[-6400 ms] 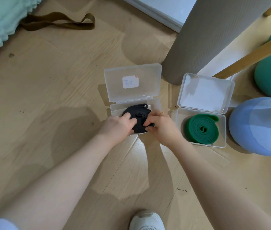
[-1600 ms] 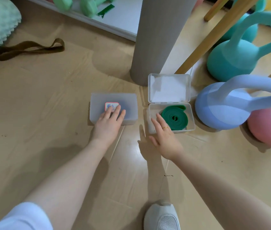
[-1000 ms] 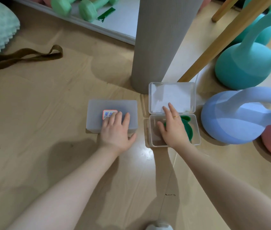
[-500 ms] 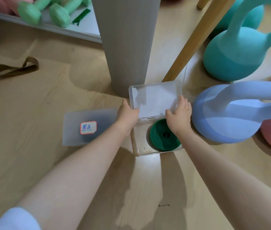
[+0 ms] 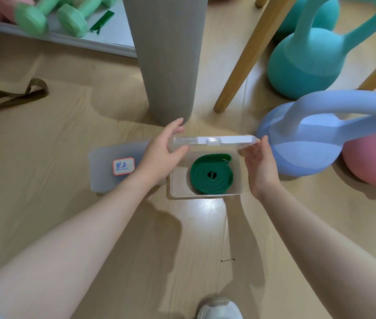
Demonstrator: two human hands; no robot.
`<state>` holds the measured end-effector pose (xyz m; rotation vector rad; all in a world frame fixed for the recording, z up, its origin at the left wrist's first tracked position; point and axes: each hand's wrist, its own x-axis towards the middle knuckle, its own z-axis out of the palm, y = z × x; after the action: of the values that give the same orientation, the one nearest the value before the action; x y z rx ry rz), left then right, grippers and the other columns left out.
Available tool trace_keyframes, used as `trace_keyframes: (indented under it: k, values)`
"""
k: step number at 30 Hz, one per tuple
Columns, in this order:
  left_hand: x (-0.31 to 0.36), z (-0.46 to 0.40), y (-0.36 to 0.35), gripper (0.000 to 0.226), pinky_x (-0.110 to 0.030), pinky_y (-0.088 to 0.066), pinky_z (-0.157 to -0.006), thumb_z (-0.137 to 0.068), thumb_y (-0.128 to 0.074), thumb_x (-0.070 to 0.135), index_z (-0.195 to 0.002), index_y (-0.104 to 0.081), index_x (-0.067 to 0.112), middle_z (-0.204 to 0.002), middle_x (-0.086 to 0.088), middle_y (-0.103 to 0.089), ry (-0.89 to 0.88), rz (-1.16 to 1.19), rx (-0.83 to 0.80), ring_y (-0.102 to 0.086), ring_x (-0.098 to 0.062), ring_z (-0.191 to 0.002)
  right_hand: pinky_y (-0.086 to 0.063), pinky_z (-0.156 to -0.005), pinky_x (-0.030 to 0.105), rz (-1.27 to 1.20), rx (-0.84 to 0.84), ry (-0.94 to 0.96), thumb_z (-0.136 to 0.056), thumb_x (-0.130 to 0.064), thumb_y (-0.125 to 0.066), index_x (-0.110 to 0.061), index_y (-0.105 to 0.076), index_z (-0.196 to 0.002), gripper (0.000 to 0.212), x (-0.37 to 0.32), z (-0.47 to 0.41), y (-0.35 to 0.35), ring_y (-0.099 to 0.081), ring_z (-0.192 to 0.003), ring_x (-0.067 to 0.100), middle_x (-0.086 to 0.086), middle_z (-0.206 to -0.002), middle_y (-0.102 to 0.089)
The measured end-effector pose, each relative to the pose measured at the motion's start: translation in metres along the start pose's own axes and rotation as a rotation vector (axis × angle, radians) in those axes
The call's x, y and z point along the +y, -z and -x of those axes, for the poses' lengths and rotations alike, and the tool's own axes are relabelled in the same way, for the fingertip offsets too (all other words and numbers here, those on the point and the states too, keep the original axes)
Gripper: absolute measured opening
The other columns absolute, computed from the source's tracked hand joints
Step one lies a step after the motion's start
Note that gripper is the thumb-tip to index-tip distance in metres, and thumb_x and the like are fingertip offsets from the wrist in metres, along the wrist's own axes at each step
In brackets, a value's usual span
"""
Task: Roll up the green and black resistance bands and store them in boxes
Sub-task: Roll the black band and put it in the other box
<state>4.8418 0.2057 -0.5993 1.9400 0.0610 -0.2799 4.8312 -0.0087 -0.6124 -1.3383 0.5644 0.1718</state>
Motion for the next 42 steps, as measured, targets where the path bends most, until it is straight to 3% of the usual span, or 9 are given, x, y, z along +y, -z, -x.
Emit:
trace_keyframes:
  k: [3,8,11,14,18,21,29,36,42]
  values:
    - [0.000,0.024,-0.001,0.052,-0.019,-0.031,-0.103,-0.085,-0.063,0.023,-0.134,-0.045,0.027,-0.135,0.007,-0.049,-0.216,-0.298,-0.095,-0.044,-0.010,-0.124,-0.035,-0.097,0.014,0.431,-0.065,0.305,-0.093,-0.041,-0.036,-0.023,-0.064,-0.097,0.034,0.005,0.023,0.006,-0.052,-0.103,-0.007,-0.009,-0.105,-0.062]
    - [-0.027,0.044,-0.023,0.066,-0.031,-0.013,-0.114,-0.091,-0.051,0.037,-0.147,-0.019,0.021,-0.156,0.000,-0.012,-0.265,-1.032,-0.340,-0.012,-0.017,-0.143,-0.037,-0.100,0.051,1.468,-0.170,1.028,-0.076,-0.045,-0.064,-0.014,-0.066,-0.106,0.043,0.048,0.035,0.025,-0.060,-0.109,0.027,0.005,-0.113,-0.067]
    - [-0.040,0.046,-0.031,0.072,-0.032,-0.001,-0.115,-0.092,-0.048,0.032,-0.148,-0.006,0.015,-0.157,-0.008,-0.002,-0.268,-1.188,-0.285,-0.005,-0.022,-0.144,-0.044,-0.095,0.050,1.654,-0.185,1.134,-0.062,-0.031,-0.082,-0.015,-0.054,-0.116,0.063,0.072,0.033,0.024,-0.062,-0.109,0.030,0.010,-0.121,-0.063]
    - [-0.047,0.043,-0.037,0.068,-0.035,-0.004,-0.116,-0.094,-0.045,0.025,-0.148,-0.005,0.013,-0.156,-0.014,-0.003,-0.264,-1.247,-0.300,-0.008,-0.026,-0.144,-0.049,-0.090,0.043,1.686,-0.129,1.249,-0.065,-0.023,-0.078,-0.015,-0.049,-0.118,0.061,0.087,0.029,0.017,-0.063,-0.107,0.029,0.009,-0.123,-0.063]
    - [-0.061,0.043,-0.044,0.057,-0.031,-0.049,-0.089,-0.072,-0.069,0.025,-0.126,-0.057,0.011,-0.130,-0.017,-0.055,-0.399,-1.315,-0.170,-0.055,-0.028,-0.119,-0.051,-0.083,0.038,1.755,-0.076,1.303,-0.074,-0.019,-0.071,-0.012,-0.050,-0.120,0.051,0.098,0.020,0.010,-0.063,-0.106,0.029,0.009,-0.123,-0.063]
    - [-0.070,0.044,-0.049,0.046,-0.031,-0.053,-0.081,-0.078,-0.038,0.015,-0.114,-0.066,0.008,-0.118,-0.016,-0.064,-0.472,-1.301,-0.119,-0.062,-0.029,-0.108,-0.052,-0.079,0.038,1.804,-0.035,1.368,-0.083,-0.011,-0.056,-0.009,-0.052,-0.119,0.037,0.097,0.019,0.009,-0.063,-0.105,0.031,0.011,-0.123,-0.063]
    - [-0.074,0.048,-0.050,0.049,-0.032,-0.052,-0.085,-0.085,-0.026,0.006,-0.119,-0.061,0.004,-0.121,-0.018,-0.062,-0.485,-1.297,-0.124,-0.059,-0.031,-0.112,-0.050,-0.089,0.043,1.842,-0.054,1.224,-0.094,-0.007,-0.028,-0.007,-0.045,-0.128,0.038,0.103,0.027,0.009,-0.057,-0.115,0.033,0.012,-0.134,-0.055]
    - [-0.087,0.055,-0.058,0.055,-0.035,-0.011,-0.113,-0.092,0.001,0.006,-0.137,-0.030,0.001,-0.142,-0.015,-0.043,-0.408,-1.228,-0.081,-0.038,-0.028,-0.133,-0.025,-0.108,0.045,1.844,-0.078,0.982,-0.083,-0.022,-0.065,-0.012,-0.026,-0.143,0.073,0.120,0.029,0.009,-0.033,-0.135,0.033,0.015,-0.148,-0.035]
    - [-0.082,0.050,-0.061,0.058,-0.035,-0.011,-0.114,-0.083,-0.018,0.006,-0.140,-0.027,0.003,-0.146,-0.012,-0.038,-0.379,-1.213,-0.032,-0.033,-0.028,-0.135,-0.031,-0.109,0.046,1.765,-0.145,0.877,-0.083,-0.013,-0.057,-0.017,-0.024,-0.144,0.069,0.108,0.030,0.007,-0.034,-0.136,0.033,0.013,-0.149,-0.033]
